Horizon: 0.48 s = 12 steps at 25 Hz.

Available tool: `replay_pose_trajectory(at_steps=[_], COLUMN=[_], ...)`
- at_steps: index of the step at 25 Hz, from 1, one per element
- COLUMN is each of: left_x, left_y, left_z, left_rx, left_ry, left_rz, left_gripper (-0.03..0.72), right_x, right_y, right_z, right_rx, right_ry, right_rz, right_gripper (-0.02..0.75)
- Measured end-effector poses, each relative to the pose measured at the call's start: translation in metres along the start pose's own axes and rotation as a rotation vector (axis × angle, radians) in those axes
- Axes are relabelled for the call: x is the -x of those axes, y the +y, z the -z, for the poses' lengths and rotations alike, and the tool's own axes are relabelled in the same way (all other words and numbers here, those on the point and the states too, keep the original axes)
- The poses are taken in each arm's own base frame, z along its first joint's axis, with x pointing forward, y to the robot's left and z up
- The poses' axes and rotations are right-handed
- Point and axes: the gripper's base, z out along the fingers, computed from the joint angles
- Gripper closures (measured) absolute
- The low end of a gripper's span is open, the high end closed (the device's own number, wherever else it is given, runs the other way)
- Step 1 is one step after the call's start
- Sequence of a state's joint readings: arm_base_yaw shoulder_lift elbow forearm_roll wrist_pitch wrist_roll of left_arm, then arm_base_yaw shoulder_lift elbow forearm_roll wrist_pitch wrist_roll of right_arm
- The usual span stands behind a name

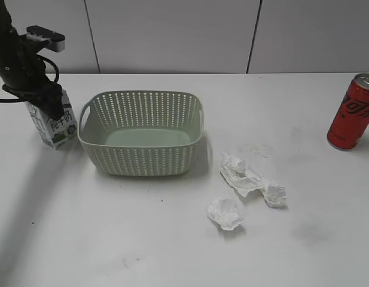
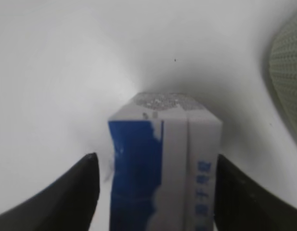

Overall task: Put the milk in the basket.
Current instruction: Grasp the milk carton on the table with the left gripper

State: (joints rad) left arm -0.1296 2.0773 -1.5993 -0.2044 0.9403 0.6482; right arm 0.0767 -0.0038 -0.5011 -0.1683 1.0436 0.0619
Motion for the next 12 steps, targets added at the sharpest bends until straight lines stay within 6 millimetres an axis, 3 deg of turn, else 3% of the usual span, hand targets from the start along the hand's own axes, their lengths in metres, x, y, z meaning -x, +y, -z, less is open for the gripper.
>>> replay_pose_trajectory(at_steps=[2, 3, 7, 12], left_x=[0.000, 0.000, 0.002, 0.010], left_y=[0.000, 0.000, -0.002, -0.007], left_z=[0.001, 0.003, 0.019, 0.070], left_rx=[-0.002, 0.001, 0.017, 0.089], left_ry=[-0.003, -0.005, -0.031, -0.129], left_rz=[0.002, 0.000, -0.007, -0.038], left_gripper=[0.356, 0.377, 0.377, 0.377], right_x=[0.000, 0.000, 0.000, 0.000], right_y=[0.000, 0.000, 0.000, 0.000], right_z=[0.000, 0.000, 0.000, 0.000], right_rx=[0.000, 0.000, 0.000, 0.000], right_ry=[0.000, 0.000, 0.000, 0.000], right_rz=[0.000, 0.000, 0.000, 0.000], right_gripper=[0.155, 0.155, 0.155, 0.155])
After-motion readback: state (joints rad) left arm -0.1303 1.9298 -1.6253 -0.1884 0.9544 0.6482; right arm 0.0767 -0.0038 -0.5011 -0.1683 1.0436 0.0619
